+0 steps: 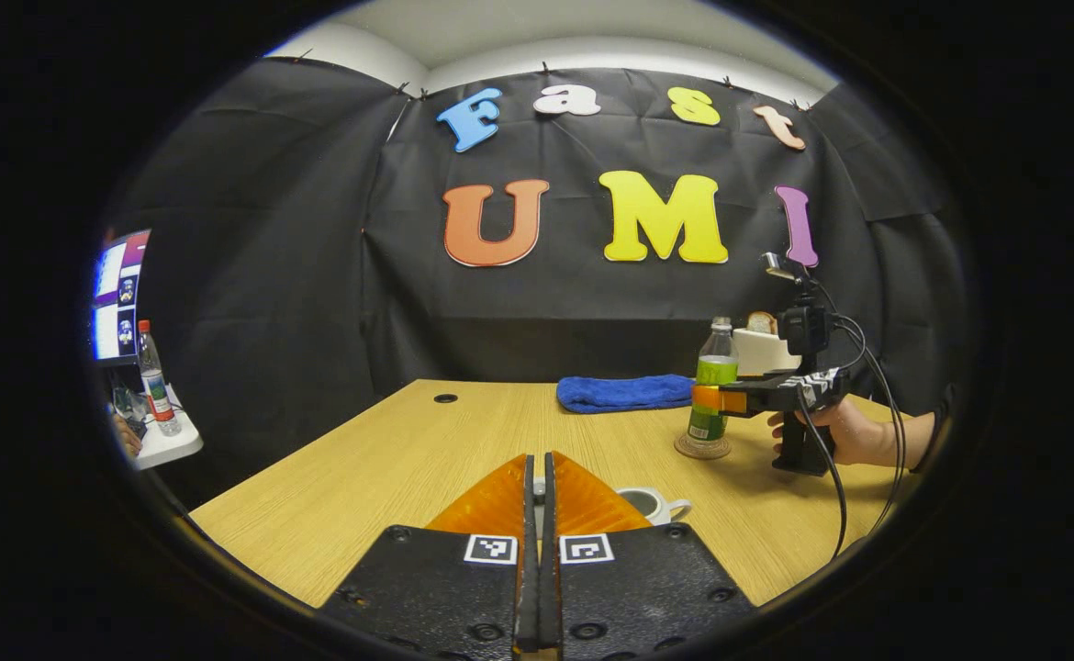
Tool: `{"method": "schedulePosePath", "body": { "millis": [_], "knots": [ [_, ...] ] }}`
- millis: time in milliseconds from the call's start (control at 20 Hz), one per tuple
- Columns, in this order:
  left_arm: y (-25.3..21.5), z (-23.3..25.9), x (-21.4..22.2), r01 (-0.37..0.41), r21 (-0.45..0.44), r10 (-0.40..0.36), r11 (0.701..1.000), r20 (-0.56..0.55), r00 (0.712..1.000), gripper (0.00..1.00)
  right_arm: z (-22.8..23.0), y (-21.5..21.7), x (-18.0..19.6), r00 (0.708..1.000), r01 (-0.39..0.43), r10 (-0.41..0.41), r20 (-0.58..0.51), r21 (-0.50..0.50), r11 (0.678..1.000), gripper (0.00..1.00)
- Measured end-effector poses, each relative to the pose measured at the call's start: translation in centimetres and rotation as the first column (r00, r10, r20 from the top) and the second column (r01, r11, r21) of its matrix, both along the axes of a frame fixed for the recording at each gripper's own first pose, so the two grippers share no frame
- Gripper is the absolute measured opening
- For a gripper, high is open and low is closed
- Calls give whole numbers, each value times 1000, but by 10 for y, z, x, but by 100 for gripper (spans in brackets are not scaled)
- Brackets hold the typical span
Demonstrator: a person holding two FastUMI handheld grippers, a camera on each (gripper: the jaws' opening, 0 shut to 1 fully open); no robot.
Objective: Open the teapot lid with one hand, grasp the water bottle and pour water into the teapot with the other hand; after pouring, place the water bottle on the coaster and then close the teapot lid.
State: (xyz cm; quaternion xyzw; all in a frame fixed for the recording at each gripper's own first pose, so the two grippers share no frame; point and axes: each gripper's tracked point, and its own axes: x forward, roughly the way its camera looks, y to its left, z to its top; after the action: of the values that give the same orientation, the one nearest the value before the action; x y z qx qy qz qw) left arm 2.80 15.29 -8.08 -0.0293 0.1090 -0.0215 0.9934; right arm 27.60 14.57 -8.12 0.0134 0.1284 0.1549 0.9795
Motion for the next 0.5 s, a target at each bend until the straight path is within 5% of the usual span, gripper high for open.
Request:
{"method": "schedulePosePath", "body": {
  "millis": [100,350,500],
  "knots": [
    [-3,0,0,0,1,0,1000,2,1000,3,12,-2,-8,1000,3,-3,14,20,1000,99],
    [-29,-1,6,31,1,-31,1000,9,999,3,68,-29,-68,993,-8,2,121,48,999,98],
    [-52,-3,12,59,11,-59,998,15,998,3,70,-52,-116,990,-8,10,142,-15,1000,98]
  ]
}}
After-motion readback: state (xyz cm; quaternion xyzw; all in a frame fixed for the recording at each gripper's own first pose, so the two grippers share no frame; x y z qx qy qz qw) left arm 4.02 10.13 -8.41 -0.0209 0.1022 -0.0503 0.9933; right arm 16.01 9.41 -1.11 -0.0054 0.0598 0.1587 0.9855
